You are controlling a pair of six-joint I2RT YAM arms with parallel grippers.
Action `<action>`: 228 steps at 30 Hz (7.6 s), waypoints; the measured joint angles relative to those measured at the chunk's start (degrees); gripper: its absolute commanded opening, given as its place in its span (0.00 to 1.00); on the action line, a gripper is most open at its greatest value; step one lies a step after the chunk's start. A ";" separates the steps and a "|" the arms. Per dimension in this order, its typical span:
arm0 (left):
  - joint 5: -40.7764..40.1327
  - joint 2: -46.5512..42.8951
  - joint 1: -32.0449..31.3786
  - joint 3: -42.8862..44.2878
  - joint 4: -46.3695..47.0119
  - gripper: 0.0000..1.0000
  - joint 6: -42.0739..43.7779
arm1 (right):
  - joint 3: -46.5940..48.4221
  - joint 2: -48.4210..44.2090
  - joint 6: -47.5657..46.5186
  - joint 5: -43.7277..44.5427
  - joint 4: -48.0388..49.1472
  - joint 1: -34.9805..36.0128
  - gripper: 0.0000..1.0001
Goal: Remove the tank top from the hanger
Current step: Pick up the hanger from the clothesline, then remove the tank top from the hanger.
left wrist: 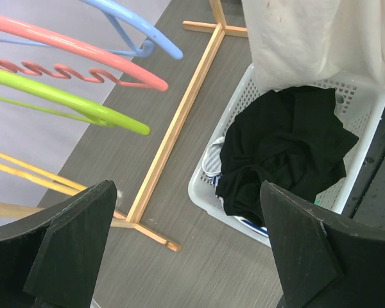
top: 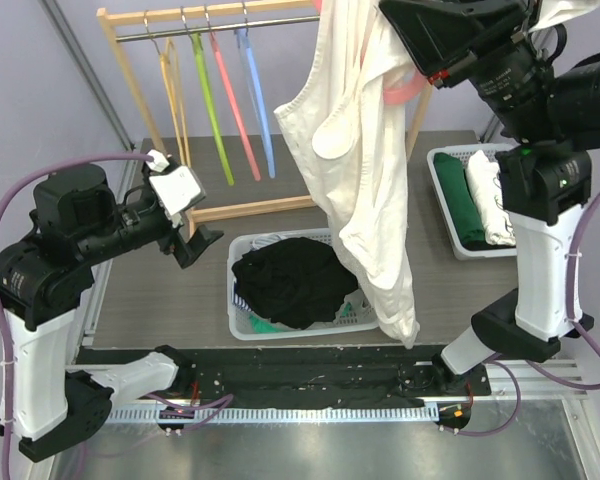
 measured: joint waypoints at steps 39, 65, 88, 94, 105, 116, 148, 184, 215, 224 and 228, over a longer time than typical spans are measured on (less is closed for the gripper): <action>7.41 -4.26 1.62 6.97 -4.15 1.00 -2.84 | -27.04 -5.60 -16.70 2.51 -36.26 17.57 0.01; 14.88 2.19 1.64 7.23 -6.58 1.00 5.57 | -35.76 -13.42 -34.58 10.23 -50.75 32.65 0.01; 18.84 1.46 1.62 -0.24 -7.32 0.82 13.88 | -34.64 -16.17 -37.86 11.19 -51.06 32.65 0.01; 19.17 1.62 1.44 -2.01 -7.37 0.49 14.14 | -34.64 -18.29 -39.43 11.23 -50.23 32.65 0.01; 16.44 2.45 0.85 3.04 -10.82 0.08 15.85 | -40.44 -20.13 -40.52 15.17 -41.42 32.63 0.12; 6.73 3.87 0.59 16.35 -11.10 0.02 16.09 | -52.33 -28.44 -36.50 31.36 -26.60 32.76 1.00; 2.97 -1.18 0.59 10.97 -10.69 0.02 13.66 | -91.12 -42.18 3.54 50.38 -30.34 19.82 1.00; 3.21 -1.53 0.59 9.64 -10.69 0.04 12.37 | -82.07 -36.72 4.63 34.32 -24.87 19.61 0.01; 3.17 -2.62 0.92 9.79 -11.19 0.04 12.28 | -110.51 -18.05 27.71 13.77 2.14 4.48 0.01; 3.32 -2.64 0.92 9.79 -11.19 0.04 12.28 | -103.71 -23.58 21.05 27.78 -15.61 4.81 0.01; 3.72 -2.73 0.92 9.51 -11.17 0.04 12.28 | -102.09 -24.70 18.14 31.87 -20.57 4.83 0.04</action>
